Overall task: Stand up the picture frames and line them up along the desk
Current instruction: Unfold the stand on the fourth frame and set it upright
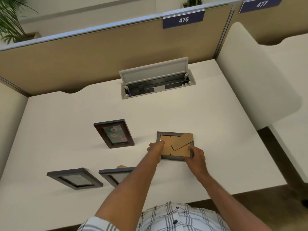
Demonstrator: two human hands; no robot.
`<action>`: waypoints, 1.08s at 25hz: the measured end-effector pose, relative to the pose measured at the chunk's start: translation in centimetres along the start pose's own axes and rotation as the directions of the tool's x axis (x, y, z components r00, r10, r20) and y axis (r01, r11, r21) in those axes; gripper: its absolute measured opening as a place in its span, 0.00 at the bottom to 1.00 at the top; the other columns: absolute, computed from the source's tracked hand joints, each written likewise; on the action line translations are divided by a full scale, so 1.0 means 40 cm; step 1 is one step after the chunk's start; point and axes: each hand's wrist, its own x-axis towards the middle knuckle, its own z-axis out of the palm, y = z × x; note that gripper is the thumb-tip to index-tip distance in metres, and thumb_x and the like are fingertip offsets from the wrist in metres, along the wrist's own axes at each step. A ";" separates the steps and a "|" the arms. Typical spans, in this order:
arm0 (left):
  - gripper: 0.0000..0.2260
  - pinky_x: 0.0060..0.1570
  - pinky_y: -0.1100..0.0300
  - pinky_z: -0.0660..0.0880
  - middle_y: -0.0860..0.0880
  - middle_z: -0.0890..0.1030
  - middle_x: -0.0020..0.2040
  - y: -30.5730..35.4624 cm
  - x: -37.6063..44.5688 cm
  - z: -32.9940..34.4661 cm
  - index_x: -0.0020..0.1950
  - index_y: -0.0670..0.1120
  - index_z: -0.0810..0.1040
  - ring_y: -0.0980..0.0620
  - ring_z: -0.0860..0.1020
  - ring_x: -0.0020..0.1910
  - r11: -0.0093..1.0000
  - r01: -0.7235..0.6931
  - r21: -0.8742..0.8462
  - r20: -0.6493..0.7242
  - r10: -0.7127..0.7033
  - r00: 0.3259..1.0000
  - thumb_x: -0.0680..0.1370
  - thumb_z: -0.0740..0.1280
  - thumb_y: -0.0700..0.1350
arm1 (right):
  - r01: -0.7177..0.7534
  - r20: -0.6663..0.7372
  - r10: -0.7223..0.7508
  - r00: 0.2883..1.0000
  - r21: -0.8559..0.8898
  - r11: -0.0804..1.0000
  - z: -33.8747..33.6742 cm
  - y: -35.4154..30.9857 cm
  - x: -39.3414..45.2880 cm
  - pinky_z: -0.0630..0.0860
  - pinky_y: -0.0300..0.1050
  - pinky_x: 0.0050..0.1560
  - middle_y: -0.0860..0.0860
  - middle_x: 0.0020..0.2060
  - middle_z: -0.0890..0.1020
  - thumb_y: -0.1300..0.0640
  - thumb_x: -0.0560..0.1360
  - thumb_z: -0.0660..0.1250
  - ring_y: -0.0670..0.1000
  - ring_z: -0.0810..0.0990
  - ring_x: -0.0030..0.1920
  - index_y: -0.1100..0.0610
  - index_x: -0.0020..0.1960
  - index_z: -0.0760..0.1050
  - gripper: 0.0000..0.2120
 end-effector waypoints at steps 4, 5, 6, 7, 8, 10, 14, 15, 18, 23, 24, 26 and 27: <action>0.16 0.59 0.54 0.76 0.41 0.81 0.64 -0.004 0.013 -0.003 0.66 0.41 0.77 0.44 0.78 0.57 0.988 -0.035 -0.151 0.053 0.044 0.998 0.82 0.61 0.48 | 0.037 0.069 -0.032 0.997 -0.073 0.997 -0.022 0.004 0.018 0.70 0.46 0.68 0.57 0.69 0.70 0.63 0.73 0.73 0.57 0.70 0.69 0.55 0.74 0.69 0.31; 0.15 0.60 0.51 0.77 0.40 0.82 0.62 -0.002 0.003 0.003 0.63 0.42 0.78 0.44 0.80 0.55 0.981 -0.067 -0.180 0.039 0.075 0.996 0.83 0.61 0.48 | 0.056 0.124 -0.044 0.991 -0.096 0.994 -0.021 0.004 0.019 0.68 0.48 0.71 0.57 0.71 0.68 0.63 0.72 0.73 0.58 0.67 0.71 0.55 0.76 0.67 0.34; 0.13 0.60 0.49 0.78 0.40 0.82 0.59 0.000 -0.008 0.009 0.60 0.44 0.78 0.44 0.80 0.54 0.977 -0.115 -0.179 0.007 0.118 0.993 0.82 0.61 0.49 | 0.078 0.180 -0.056 0.982 -0.118 0.990 -0.016 0.003 0.017 0.66 0.51 0.73 0.57 0.74 0.66 0.63 0.72 0.73 0.58 0.65 0.73 0.54 0.77 0.64 0.36; 0.12 0.57 0.49 0.79 0.41 0.83 0.56 0.004 -0.024 0.013 0.56 0.45 0.79 0.44 0.80 0.51 0.972 -0.175 -0.155 -0.035 0.171 0.985 0.81 0.61 0.50 | 0.103 0.219 -0.072 0.973 -0.131 0.986 -0.009 0.002 0.014 0.64 0.54 0.75 0.57 0.76 0.63 0.63 0.72 0.73 0.58 0.62 0.75 0.54 0.79 0.61 0.39; 0.09 0.53 0.50 0.80 0.42 0.82 0.54 0.006 -0.041 0.012 0.53 0.47 0.78 0.45 0.80 0.49 0.964 -0.237 -0.122 -0.075 0.229 0.971 0.80 0.61 0.50 | 0.132 0.226 -0.098 0.969 -0.139 0.981 -0.001 -0.004 0.010 0.64 0.56 0.75 0.57 0.77 0.61 0.62 0.72 0.74 0.59 0.61 0.75 0.54 0.80 0.59 0.41; 0.05 0.51 0.46 0.83 0.44 0.81 0.54 0.010 -0.074 0.008 0.52 0.51 0.74 0.45 0.81 0.50 0.937 -0.327 -0.125 -0.077 0.320 0.944 0.77 0.62 0.47 | 0.203 0.143 -0.179 0.973 -0.170 0.964 0.010 -0.026 0.011 0.68 0.58 0.71 0.57 0.75 0.67 0.59 0.71 0.76 0.60 0.66 0.73 0.57 0.78 0.63 0.39; 0.24 0.35 0.49 0.84 0.46 0.81 0.53 0.022 -0.135 -0.010 0.67 0.61 0.63 0.43 0.87 0.43 0.900 -0.292 -0.323 0.102 0.340 0.935 0.75 0.67 0.45 | 0.337 0.105 -0.325 0.940 -0.120 0.934 0.024 -0.084 0.027 0.79 0.50 0.50 0.49 0.54 0.85 0.56 0.75 0.72 0.54 0.83 0.54 0.52 0.62 0.80 0.16; 0.23 0.35 0.50 0.84 0.45 0.81 0.53 0.026 -0.141 -0.015 0.67 0.61 0.64 0.43 0.88 0.43 0.904 -0.295 -0.309 0.108 0.342 0.934 0.75 0.68 0.49 | 0.283 0.157 -0.276 0.948 -0.028 0.959 0.026 -0.091 0.027 0.79 0.46 0.50 0.46 0.51 0.86 0.55 0.77 0.71 0.50 0.83 0.53 0.50 0.62 0.81 0.14; 0.19 0.47 0.48 0.82 0.48 0.75 0.62 0.041 -0.145 -0.028 0.57 0.57 0.73 0.46 0.81 0.55 0.915 -0.368 -0.167 0.006 0.375 0.927 0.74 0.65 0.67 | 0.114 0.206 -0.143 0.968 0.148 0.982 0.014 -0.090 0.043 0.75 0.37 0.50 0.44 0.50 0.85 0.51 0.77 0.71 0.43 0.81 0.51 0.50 0.61 0.81 0.14; 0.44 0.70 0.45 0.67 0.46 0.74 0.70 0.056 -0.116 -0.035 0.68 0.49 0.77 0.41 0.71 0.70 0.959 -0.279 0.045 -0.092 0.282 0.955 0.71 0.46 0.80 | -0.024 0.353 -0.081 0.932 0.282 0.959 -0.036 -0.084 0.098 0.76 0.51 0.64 0.52 0.57 0.85 0.57 0.75 0.74 0.52 0.82 0.59 0.57 0.63 0.80 0.16; 0.49 0.72 0.43 0.66 0.45 0.76 0.71 0.052 -0.108 -0.032 0.70 0.48 0.76 0.40 0.72 0.70 0.966 -0.258 0.019 -0.071 0.258 0.963 0.69 0.43 0.82 | -0.042 0.365 -0.073 0.928 0.296 0.954 -0.046 -0.086 0.107 0.75 0.50 0.65 0.51 0.58 0.85 0.59 0.75 0.73 0.51 0.81 0.60 0.57 0.63 0.79 0.17; 0.55 0.73 0.41 0.66 0.44 0.78 0.70 0.045 -0.098 -0.028 0.72 0.47 0.76 0.40 0.75 0.69 0.969 -0.248 -0.021 -0.026 0.247 0.969 0.66 0.39 0.83 | -0.064 0.356 -0.054 0.933 0.313 0.948 -0.065 -0.092 0.124 0.75 0.50 0.65 0.51 0.58 0.85 0.62 0.75 0.72 0.51 0.81 0.60 0.58 0.64 0.79 0.17; 0.55 0.73 0.42 0.66 0.44 0.78 0.70 0.042 -0.095 -0.025 0.73 0.47 0.75 0.40 0.75 0.69 0.969 -0.244 -0.028 -0.005 0.244 0.970 0.66 0.38 0.83 | -0.067 0.348 -0.046 0.936 0.306 0.950 -0.073 -0.095 0.131 0.76 0.49 0.63 0.52 0.58 0.85 0.63 0.75 0.71 0.51 0.82 0.59 0.58 0.63 0.79 0.17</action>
